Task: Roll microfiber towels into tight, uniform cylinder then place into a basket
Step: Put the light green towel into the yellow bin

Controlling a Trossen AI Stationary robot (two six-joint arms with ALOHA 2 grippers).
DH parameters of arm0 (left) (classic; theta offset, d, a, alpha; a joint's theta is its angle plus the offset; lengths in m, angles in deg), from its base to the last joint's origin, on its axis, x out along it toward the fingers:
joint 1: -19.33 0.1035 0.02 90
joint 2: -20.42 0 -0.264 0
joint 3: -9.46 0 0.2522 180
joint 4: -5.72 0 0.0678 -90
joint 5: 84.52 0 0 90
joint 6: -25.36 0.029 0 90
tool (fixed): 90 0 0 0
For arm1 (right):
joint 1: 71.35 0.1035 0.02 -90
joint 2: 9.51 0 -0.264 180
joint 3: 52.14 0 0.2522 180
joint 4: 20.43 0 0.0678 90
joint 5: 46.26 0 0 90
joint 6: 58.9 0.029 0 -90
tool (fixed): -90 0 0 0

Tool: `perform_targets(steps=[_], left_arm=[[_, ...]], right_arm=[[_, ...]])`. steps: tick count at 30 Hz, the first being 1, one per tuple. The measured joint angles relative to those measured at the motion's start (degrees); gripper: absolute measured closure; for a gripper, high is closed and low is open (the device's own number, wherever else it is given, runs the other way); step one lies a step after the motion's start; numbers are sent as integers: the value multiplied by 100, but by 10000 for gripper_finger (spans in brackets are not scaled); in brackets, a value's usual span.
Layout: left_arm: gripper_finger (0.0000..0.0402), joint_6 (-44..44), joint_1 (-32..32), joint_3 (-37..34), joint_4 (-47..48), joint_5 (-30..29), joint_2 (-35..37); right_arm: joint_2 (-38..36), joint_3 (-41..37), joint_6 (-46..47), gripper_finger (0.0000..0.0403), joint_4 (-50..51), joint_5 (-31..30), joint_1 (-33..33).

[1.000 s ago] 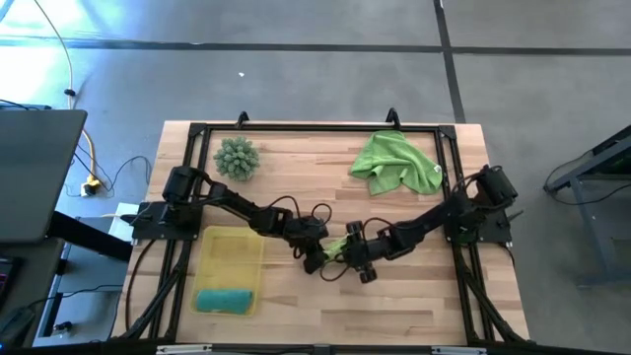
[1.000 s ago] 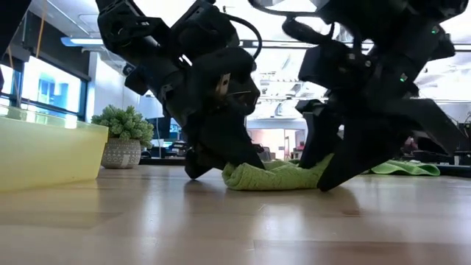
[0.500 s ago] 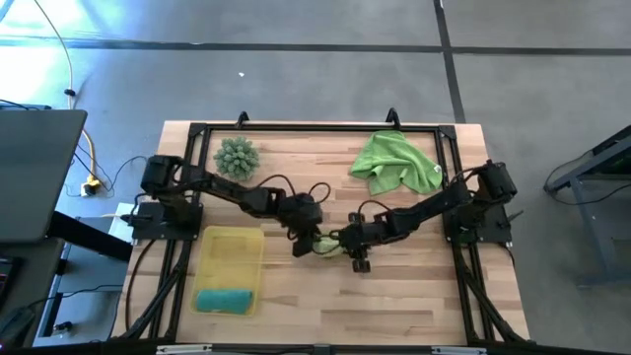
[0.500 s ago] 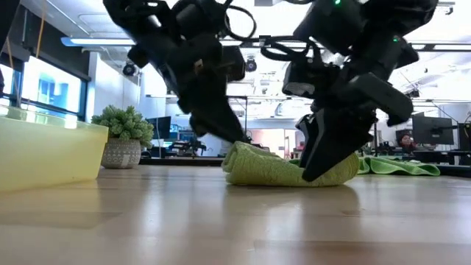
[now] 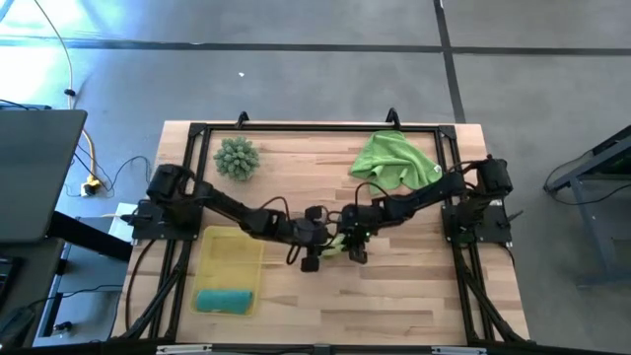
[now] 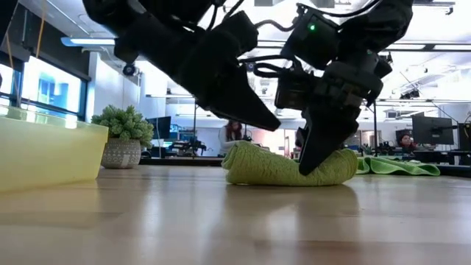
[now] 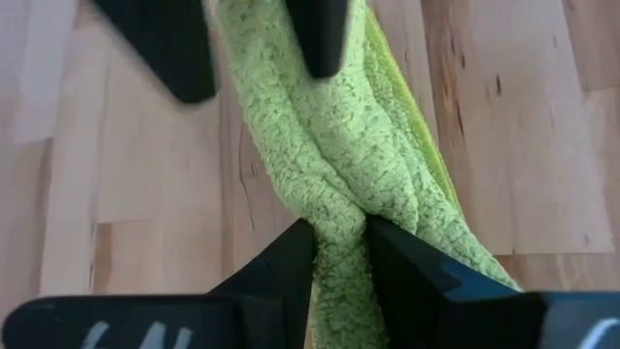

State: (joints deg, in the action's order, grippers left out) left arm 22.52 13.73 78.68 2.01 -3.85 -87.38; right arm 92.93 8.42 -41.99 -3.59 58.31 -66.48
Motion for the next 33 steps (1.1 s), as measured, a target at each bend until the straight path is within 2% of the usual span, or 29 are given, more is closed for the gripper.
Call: perform_targets(steps=[8,15,22,29,33], left_arm=[[233,1,-53,11,-778,5,-529],[206,13,-58,7,-1023,-54,-948],[204,11,-47,13,-1041,-781,-1168],[208,-132,37,9,-1006,-533,-1172],[235,-211,34,22,-862,-531,-1165]], right_arm=[[6,-4,125,307,-53,354,-186],[6,-4,122,307,-99,416,-283],[6,-2,116,307,-131,535,-322],[6,-2,79,307,-162,559,-320],[-2,-4,8,304,-182,573,-320]])
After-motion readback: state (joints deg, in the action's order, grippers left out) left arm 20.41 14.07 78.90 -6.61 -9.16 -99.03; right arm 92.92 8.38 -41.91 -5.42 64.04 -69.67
